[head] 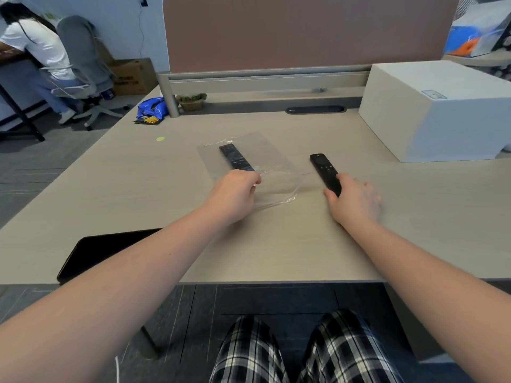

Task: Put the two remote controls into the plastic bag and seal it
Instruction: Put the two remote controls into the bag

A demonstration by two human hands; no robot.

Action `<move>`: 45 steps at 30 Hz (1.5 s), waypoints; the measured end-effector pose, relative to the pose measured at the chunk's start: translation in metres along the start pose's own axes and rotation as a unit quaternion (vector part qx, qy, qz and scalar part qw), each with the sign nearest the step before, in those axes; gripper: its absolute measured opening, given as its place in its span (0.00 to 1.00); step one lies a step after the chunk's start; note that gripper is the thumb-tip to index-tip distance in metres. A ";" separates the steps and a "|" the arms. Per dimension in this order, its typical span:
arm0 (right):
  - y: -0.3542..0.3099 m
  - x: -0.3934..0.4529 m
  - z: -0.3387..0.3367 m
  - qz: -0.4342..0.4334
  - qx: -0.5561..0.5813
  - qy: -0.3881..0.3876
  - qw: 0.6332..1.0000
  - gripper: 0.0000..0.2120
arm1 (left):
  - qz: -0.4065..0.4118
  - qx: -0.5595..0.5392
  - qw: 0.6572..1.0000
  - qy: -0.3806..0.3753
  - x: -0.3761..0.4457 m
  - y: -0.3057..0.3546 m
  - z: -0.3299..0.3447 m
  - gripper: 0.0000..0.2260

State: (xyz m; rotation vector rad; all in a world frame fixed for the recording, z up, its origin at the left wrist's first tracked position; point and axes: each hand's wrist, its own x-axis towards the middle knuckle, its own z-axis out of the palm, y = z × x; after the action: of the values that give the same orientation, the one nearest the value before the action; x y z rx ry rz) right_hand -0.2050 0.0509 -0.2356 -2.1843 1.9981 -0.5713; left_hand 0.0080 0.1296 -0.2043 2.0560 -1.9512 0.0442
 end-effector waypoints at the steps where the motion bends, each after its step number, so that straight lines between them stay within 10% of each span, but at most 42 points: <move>1: -0.001 0.001 -0.002 -0.002 0.010 0.000 1.000 0.17 | 0.000 -0.002 1.000 -0.003 0.000 0.001 0.000 0.13; 13: -0.023 -0.043 -0.063 -0.038 0.397 -0.006 0.917 0.14 | -0.068 -0.064 0.996 -0.003 -0.001 0.008 0.001 0.15; 23: -0.020 -0.093 -0.057 -0.158 0.141 -0.006 0.977 0.11 | -0.064 -0.060 0.995 0.051 -0.001 0.012 -0.001 0.12; 45: -0.088 -0.019 0.017 -0.184 0.023 -0.038 0.982 0.13 | -0.035 -0.009 0.999 0.031 -0.003 0.001 -0.003 0.13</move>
State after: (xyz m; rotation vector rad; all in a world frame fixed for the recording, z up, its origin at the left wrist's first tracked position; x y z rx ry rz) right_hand -0.1176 0.0770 -0.2251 -2.5197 1.5350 -0.5588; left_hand 0.0069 0.1331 -0.2017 2.0833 -1.8357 0.0731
